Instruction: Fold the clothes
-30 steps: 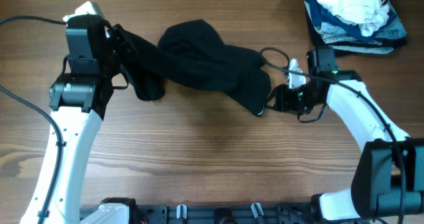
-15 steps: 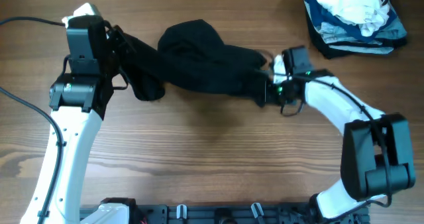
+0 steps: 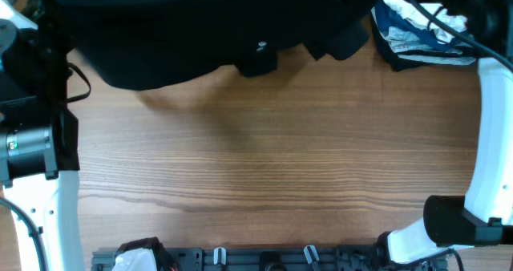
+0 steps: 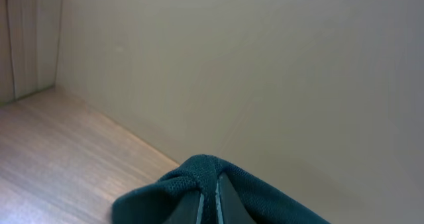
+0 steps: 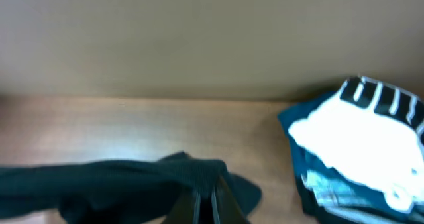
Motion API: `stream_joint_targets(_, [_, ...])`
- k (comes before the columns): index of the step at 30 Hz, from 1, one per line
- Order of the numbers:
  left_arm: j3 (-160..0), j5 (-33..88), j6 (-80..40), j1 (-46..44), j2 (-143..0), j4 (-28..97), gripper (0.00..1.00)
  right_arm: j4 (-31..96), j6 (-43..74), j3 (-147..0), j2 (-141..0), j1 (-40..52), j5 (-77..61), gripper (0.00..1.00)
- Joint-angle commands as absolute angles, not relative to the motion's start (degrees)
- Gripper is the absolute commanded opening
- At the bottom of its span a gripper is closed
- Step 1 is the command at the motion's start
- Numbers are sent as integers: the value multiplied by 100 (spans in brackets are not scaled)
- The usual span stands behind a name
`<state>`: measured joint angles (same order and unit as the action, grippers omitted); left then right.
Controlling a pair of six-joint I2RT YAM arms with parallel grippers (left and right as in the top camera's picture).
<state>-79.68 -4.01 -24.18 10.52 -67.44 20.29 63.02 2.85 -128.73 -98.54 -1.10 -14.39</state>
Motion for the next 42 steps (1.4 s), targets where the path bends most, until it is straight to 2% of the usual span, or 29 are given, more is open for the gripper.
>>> stream_joint_targets(1, [-8082, -666, -2272, 1227, -6296, 1872, 4, 6587, -51, -13353, -9664, -421, -1406, 5])
stream_joint_targets(12, [-8079, 395, -2270, 1221, -6888, 3183, 4, 7487, -309, -13347, -9848, -405, -1649, 5])
stream_joint_targets(17, [-8079, 449, -2270, 1007, -6711, 5054, 4, 8154, -305, -13277, -9872, -399, -1656, 4])
stream_joint_targets(27, [-8079, 447, -2117, 910, -7531, 6949, 4, 8584, -475, -12440, -10801, -368, -1662, 5])
stream_joint_targets(32, [-8064, 447, -1975, 910, -8718, 6987, 4, 8460, -497, -12320, -11605, -143, -1660, 4])
stream_joint_targets(34, [-8064, 449, -1968, 910, -9758, 6744, 4, 8340, -495, -12320, -12003, -91, -1660, 4])
stream_joint_targets(39, [-8064, 447, -1968, 849, -11631, 5286, 4, 8128, -493, -12320, -12346, -93, -1660, 4])
stream_joint_targets(42, [-8064, 447, -1970, 847, -12077, 4292, 4, 7996, -497, -12320, -12346, -91, -1658, 4])
